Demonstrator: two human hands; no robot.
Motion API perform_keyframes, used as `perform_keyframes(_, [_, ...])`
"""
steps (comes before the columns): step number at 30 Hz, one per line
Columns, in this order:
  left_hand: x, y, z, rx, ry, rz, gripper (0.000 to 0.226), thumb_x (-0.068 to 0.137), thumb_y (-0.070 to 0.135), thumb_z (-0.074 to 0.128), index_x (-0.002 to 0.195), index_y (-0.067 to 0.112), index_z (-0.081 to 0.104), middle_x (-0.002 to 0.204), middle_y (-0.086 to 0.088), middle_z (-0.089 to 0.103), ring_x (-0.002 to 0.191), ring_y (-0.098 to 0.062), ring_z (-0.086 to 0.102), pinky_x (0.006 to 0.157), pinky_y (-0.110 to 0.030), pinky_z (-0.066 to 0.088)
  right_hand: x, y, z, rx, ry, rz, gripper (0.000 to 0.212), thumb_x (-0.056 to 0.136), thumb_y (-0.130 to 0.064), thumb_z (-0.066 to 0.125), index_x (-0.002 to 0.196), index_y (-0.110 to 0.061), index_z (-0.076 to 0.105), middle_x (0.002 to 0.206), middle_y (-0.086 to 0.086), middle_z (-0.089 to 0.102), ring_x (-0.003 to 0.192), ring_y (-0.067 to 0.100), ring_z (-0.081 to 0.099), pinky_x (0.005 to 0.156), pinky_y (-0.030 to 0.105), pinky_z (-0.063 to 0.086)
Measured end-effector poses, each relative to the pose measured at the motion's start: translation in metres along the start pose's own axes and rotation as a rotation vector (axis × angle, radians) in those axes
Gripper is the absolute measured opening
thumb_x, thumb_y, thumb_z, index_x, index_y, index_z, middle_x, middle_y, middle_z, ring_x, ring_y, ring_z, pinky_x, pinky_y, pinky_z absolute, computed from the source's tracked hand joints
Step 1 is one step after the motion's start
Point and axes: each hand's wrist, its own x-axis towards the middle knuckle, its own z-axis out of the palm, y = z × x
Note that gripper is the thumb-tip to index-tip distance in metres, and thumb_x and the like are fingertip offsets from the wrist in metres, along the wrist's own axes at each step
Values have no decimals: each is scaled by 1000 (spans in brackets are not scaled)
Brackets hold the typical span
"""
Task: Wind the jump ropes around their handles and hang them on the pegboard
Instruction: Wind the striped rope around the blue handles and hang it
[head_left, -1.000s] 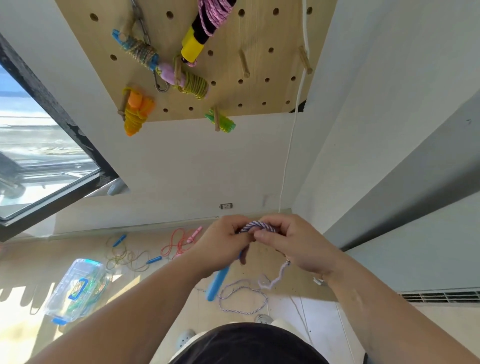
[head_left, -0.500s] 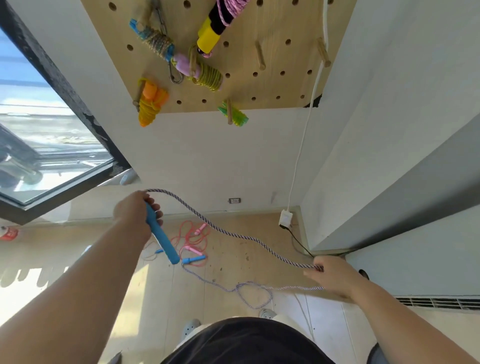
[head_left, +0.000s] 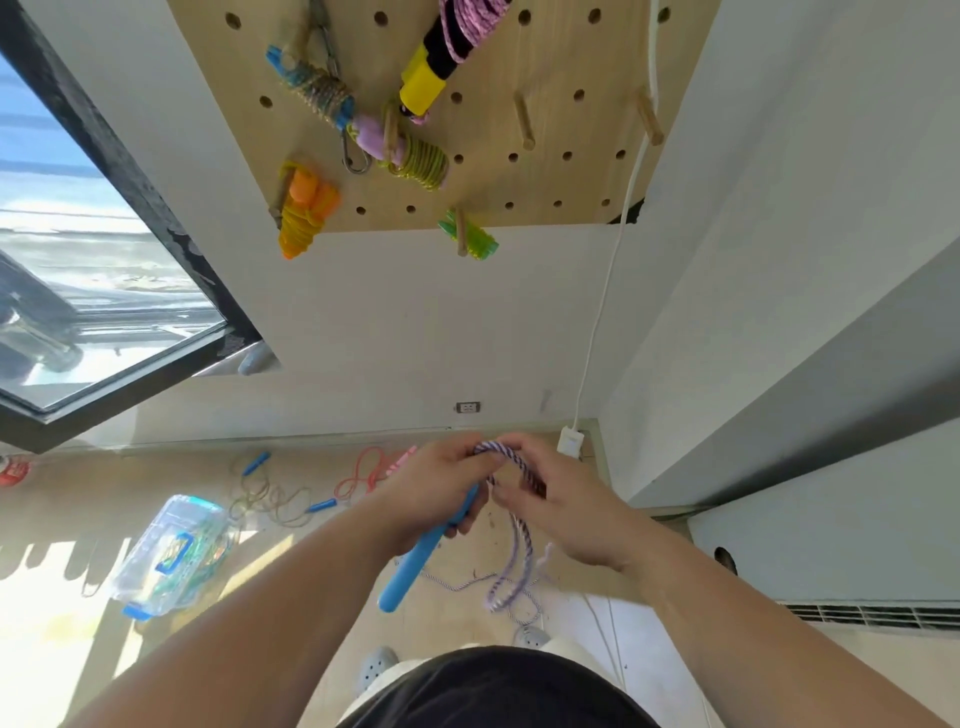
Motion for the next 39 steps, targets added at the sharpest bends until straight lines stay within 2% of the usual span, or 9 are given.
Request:
perform_keyframes(4, [7, 21, -19, -51, 60, 53, 20, 96, 18, 60, 82, 8, 51, 58, -13, 47, 45, -21, 41, 48, -28, 31, -6, 26, 14, 43, 53, 90, 67, 82, -53, 67, 136, -58, 28, 72, -9, 54, 65, 11, 54, 70, 45, 54])
perform_keyframes(9, [5, 64, -59, -442, 388, 239, 29, 96, 18, 63, 68, 17, 53, 55, -8, 47, 45, -22, 41, 44, -27, 34, -23, 80, 15, -144, -102, 296, 31, 83, -67, 57, 108, -50, 52, 72, -11, 49, 62, 5, 46, 71, 40, 55])
perform_keyframes(14, [15, 92, -113, -784, 744, 354, 22, 102, 24, 56, 84, 16, 48, 57, -2, 49, 46, -18, 47, 48, -27, 42, -58, 146, 22, -280, -194, 549, 29, 97, -49, 53, 101, -21, 60, 84, -4, 58, 73, 12, 54, 67, 25, 41])
perform_keyframes(19, [38, 45, -161, -1034, 919, 202, 20, 101, 33, 57, 100, 14, 50, 54, 1, 50, 42, -15, 50, 47, -22, 46, -76, 179, 9, -487, -339, 612, 28, 102, -42, 44, 88, -22, 56, 90, 0, 62, 79, 19, 59, 65, 29, 39])
perform_keyframes(26, [6, -9, -206, -1006, 1187, 54, 34, 108, 38, 38, 77, 24, 39, 78, 8, 50, 62, -8, 55, 62, -25, 55, -92, 184, -25, -652, -364, 679, 25, 95, -47, 54, 77, -30, 49, 84, -5, 59, 80, 12, 61, 63, 23, 40])
perform_keyframes(29, [6, -32, -215, -1087, 1094, 56, 37, 104, 33, 51, 73, 17, 41, 50, 4, 47, 41, -13, 49, 48, -20, 46, -78, 174, -20, -489, -296, 716, 44, 103, -55, 42, 75, -24, 55, 70, -4, 57, 66, 14, 57, 61, 28, 39])
perform_keyframes(32, [14, -72, -209, -898, 955, -120, 21, 97, 23, 66, 86, 16, 49, 56, -5, 49, 38, -16, 48, 44, -21, 44, -40, 134, -1, -308, -166, 587, 54, 101, -60, 42, 68, -17, 49, 63, -1, 49, 58, 13, 47, 63, 30, 40])
perform_keyframes(36, [10, -114, -168, -555, 754, -261, 43, 91, 7, 68, 124, 25, 46, 61, -11, 48, 43, -21, 45, 42, -25, 38, 5, 55, 29, -164, -130, 397, 40, 102, -46, 41, 73, -19, 43, 69, 0, 42, 65, 16, 43, 63, 26, 42])
perform_keyframes(39, [-8, -117, -121, -353, 375, -190, 45, 92, 10, 66, 131, 30, 60, 54, -10, 49, 45, -22, 45, 43, -26, 36, 28, 5, 49, -148, -142, 304, 31, 99, -38, 36, 83, -23, 58, 64, -4, 43, 60, 13, 43, 63, 36, 41])
